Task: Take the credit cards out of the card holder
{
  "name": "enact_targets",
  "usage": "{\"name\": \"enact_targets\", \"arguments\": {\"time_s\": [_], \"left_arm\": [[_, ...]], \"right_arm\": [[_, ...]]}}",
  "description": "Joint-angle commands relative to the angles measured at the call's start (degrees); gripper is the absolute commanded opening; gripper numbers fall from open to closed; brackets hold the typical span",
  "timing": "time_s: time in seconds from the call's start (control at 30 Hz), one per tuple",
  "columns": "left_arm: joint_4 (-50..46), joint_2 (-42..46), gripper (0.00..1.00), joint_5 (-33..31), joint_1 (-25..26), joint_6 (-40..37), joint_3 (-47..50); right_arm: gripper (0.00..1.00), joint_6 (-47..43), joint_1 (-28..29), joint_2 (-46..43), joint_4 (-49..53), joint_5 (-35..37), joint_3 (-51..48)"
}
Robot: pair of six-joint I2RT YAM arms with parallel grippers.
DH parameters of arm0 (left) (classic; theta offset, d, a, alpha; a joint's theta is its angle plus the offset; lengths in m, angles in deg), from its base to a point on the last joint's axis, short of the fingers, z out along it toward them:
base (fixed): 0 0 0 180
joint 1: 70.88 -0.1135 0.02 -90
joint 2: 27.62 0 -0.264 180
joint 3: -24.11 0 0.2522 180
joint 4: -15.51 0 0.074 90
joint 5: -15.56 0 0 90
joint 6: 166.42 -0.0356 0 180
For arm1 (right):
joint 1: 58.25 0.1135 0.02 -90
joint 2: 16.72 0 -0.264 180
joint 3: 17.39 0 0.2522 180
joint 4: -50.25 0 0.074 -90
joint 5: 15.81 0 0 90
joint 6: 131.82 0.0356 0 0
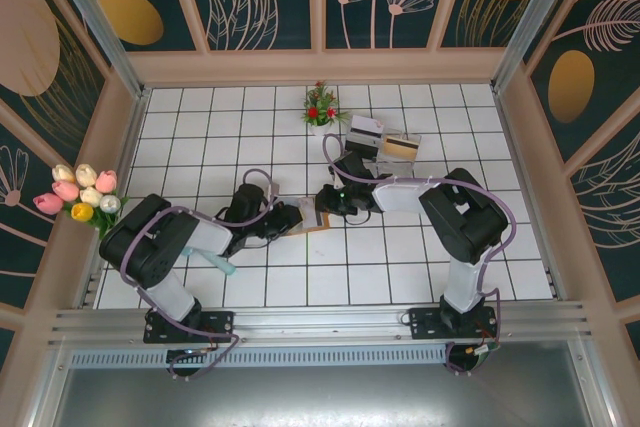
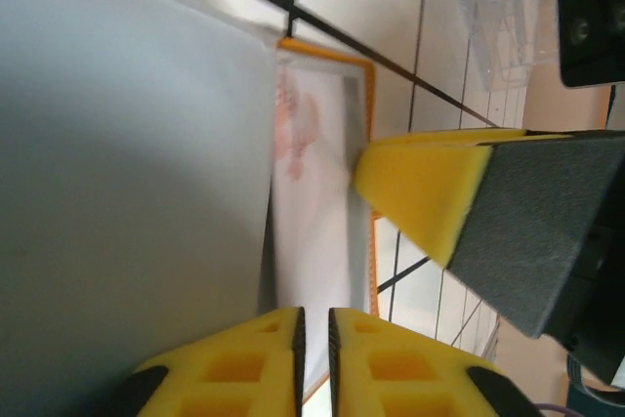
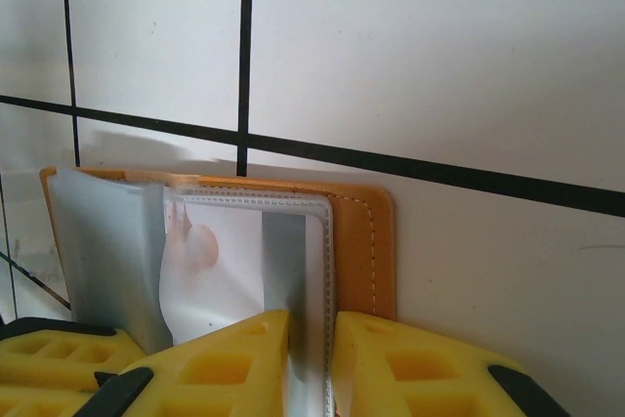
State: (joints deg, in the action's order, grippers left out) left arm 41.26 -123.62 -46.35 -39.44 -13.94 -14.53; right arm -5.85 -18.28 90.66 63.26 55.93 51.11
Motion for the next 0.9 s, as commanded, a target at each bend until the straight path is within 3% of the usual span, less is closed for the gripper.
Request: {"name": "enact_targets", "arguments": {"time_s": [0.0, 0.27, 0.57, 0.73, 0.87], "left_arm": [[-12.9, -1.0, 0.22, -4.8, -0.3, -2.9, -1.0], [-27.9, 5.5, 0.27, -13.8, -0.2, -4.9, -3.6], [-29.5, -0.3, 0.27, -11.8, 1.8, -3.5, -8.9], [-33.7, -1.1, 0.26, -14.8, 1.9, -2.6, -10.1], [-29.6, -1.9, 0.27, -11.2, 1.9, -1.9, -9.2]], "right_arm": [[0.23, 0.0, 1.0, 11.7, 13.5, 6.8, -6.2], [0.23, -0.1, 0.9, 11.6, 13.4, 6.8, -6.6], [0.23, 0.0, 0.9, 11.5, 12.7, 6.7, -7.1], [0.23, 0.1, 0.9, 11.6, 12.4, 6.6, -7.1], [0.23, -0.1, 0.9, 11.6, 12.5, 6.6, -6.9]]}}
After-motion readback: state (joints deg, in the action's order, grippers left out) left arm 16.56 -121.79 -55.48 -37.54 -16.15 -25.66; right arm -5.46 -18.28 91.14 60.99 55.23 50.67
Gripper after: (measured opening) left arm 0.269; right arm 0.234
